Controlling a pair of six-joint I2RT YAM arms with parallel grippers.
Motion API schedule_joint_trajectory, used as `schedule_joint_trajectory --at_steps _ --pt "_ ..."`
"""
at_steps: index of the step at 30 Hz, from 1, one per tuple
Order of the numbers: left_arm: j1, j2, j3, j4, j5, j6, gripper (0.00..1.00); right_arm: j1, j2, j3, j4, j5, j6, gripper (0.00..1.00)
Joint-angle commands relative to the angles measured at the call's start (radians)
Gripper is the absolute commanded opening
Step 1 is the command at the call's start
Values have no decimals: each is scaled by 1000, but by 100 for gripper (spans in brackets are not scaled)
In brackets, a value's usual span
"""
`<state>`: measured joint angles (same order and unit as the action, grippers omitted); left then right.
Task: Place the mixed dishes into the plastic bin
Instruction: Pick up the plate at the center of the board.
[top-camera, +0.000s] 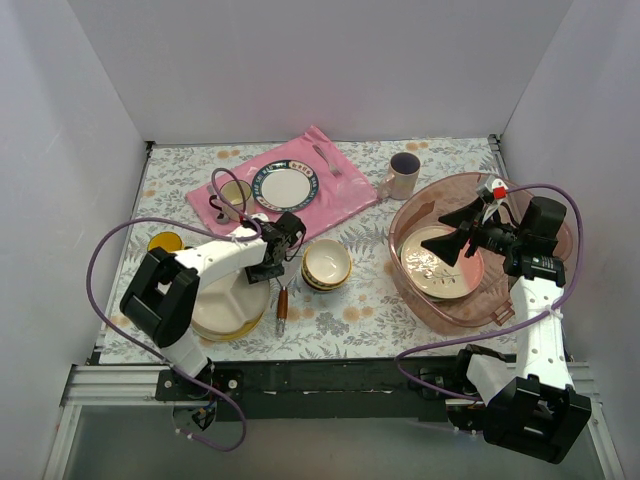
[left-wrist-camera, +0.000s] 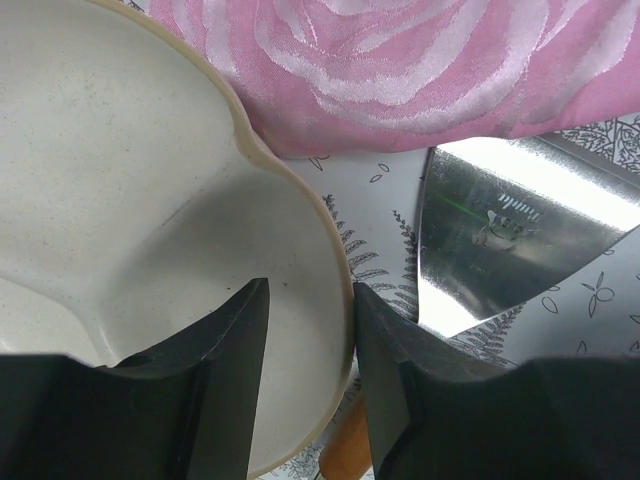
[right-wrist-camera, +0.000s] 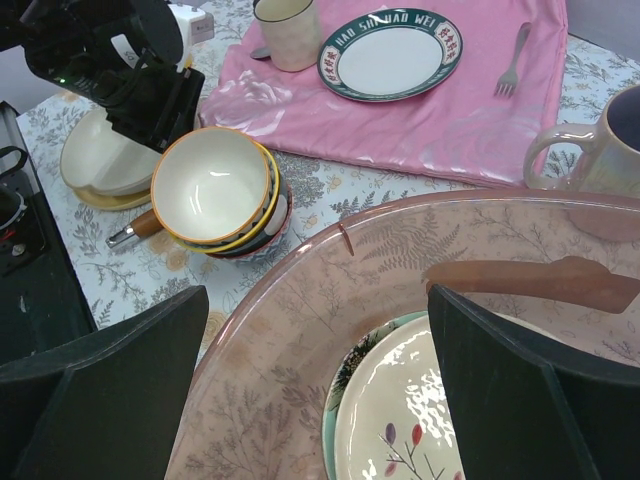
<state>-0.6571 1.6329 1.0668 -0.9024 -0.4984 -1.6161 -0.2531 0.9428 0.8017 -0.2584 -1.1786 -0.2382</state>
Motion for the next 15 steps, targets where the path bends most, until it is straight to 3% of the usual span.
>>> schedule_joint_trajectory --at_steps 1,8,10,15 --pt "-9 33 50 -44 -77 -33 36 2 -13 -9 33 -24 2 98" --pt "-16 88 81 -58 -91 -36 34 2 -16 -6 28 -27 -3 98" --pt "-16 99 90 -69 -103 -37 29 2 -16 -6 27 -27 -3 98" --pt "-19 124 117 -104 -121 -56 5 2 -15 -2 24 -29 -4 98"
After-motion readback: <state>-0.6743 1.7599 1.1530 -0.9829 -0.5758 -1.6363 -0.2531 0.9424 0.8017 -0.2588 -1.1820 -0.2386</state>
